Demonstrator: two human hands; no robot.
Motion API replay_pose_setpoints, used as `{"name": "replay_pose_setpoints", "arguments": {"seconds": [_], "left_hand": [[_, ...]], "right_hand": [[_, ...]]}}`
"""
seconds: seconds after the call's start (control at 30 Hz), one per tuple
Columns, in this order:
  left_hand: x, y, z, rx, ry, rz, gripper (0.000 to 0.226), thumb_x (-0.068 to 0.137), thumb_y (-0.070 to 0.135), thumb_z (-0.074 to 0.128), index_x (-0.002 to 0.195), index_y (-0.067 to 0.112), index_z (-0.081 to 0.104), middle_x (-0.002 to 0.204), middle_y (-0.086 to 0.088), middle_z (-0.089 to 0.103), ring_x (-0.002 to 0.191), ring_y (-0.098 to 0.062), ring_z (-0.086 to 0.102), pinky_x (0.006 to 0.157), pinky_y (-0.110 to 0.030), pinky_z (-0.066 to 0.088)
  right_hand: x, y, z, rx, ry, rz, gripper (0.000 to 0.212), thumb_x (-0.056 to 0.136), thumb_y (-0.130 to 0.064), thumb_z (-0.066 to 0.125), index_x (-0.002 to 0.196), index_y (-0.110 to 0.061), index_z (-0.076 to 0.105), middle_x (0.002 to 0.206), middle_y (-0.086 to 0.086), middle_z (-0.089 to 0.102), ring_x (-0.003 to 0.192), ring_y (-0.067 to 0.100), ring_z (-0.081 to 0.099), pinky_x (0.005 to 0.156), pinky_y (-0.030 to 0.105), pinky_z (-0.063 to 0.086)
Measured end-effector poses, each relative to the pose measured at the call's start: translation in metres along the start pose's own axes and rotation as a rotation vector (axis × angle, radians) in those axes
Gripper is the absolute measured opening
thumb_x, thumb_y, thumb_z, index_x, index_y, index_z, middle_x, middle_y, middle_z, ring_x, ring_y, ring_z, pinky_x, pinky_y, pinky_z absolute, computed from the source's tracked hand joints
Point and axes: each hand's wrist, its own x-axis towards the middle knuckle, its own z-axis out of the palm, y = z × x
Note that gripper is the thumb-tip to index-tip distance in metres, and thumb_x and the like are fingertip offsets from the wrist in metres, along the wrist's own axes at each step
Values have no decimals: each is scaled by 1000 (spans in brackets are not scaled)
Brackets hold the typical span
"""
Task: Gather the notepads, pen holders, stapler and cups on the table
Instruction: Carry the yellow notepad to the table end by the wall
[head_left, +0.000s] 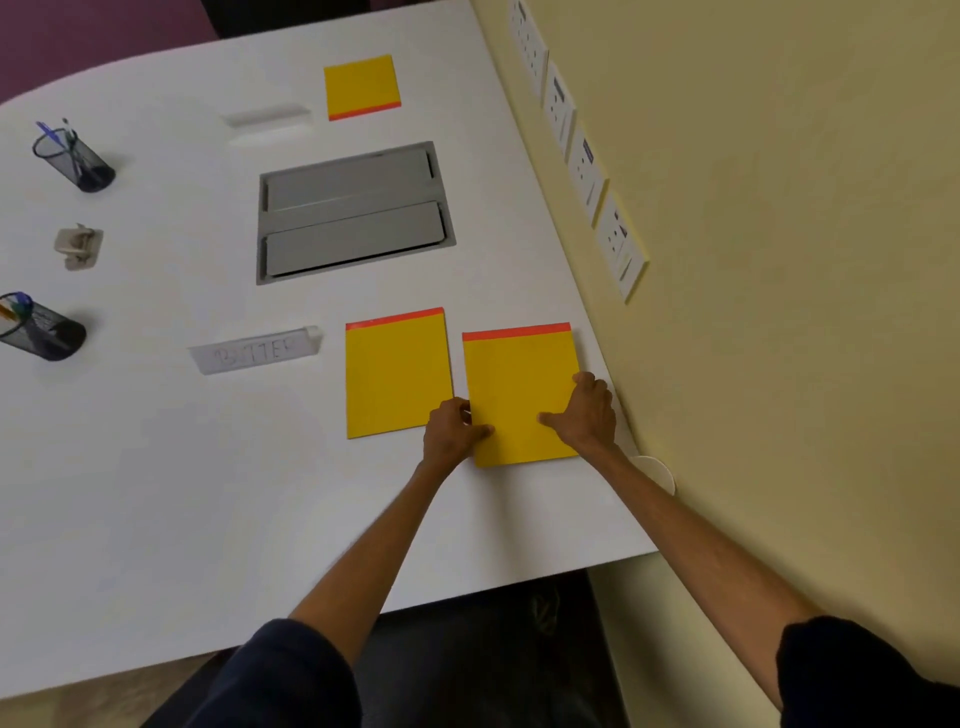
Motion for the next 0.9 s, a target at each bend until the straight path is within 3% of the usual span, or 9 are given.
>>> {"name": "replay_pose_setpoints", "arguments": {"seconds": [0.17, 0.3, 0.47, 0.67, 0.8, 0.9], "left_hand": [[8, 25, 20, -13, 35, 21, 50, 74, 24, 85, 115, 6, 63, 112, -15, 68, 90, -34, 68, 77, -50, 58], [15, 40, 32, 40, 51, 23, 48, 77, 21, 82, 117, 2, 62, 114, -17, 67, 102, -32, 64, 82, -38, 53], [18, 43, 45, 81, 52, 0, 46, 78, 21, 81, 113, 1, 61, 112, -18, 67, 103, -33, 63, 80, -37, 50], [20, 56, 56, 203, 87, 48, 45, 81, 30, 78, 111, 3, 58, 111, -17, 67, 100, -34, 63, 79, -40, 51], [19, 62, 55, 526, 130, 99, 49, 83, 48, 71, 107, 7, 57, 107, -11, 62, 91, -28, 63, 68, -33, 40], [22, 62, 53, 538, 133, 114, 50, 83, 48, 71, 107, 7, 56, 109, -11, 58, 91, -28, 61, 68, -32, 39]], "right_hand": [[15, 6, -5, -131, 46, 0, 93, 71, -45, 82, 141, -7, 35, 140, 17, 41, 129, 34, 40, 97, 46, 40], [17, 4, 3, -288, 27, -15, 86, 77, -44, 76, 143, -7, 33, 152, 18, 27, 139, 35, 29, 105, 49, 33], [21, 8, 13, -512, 155, -172, 83, 76, -37, 75, 143, -4, 39, 160, 19, 12, 150, 32, 8, 117, 53, 3], [37, 20, 14, -289, -8, -248, 65, 92, -22, 59, 148, -5, 30, 159, 14, 22, 147, 29, 19, 117, 41, 24], [41, 26, 14, -249, -12, -249, 66, 93, -24, 58, 149, -4, 28, 159, 14, 22, 148, 29, 19, 118, 40, 22], [42, 28, 16, -211, -14, -245, 67, 95, -25, 56, 151, -4, 25, 161, 12, 19, 149, 27, 13, 120, 40, 18]]}}
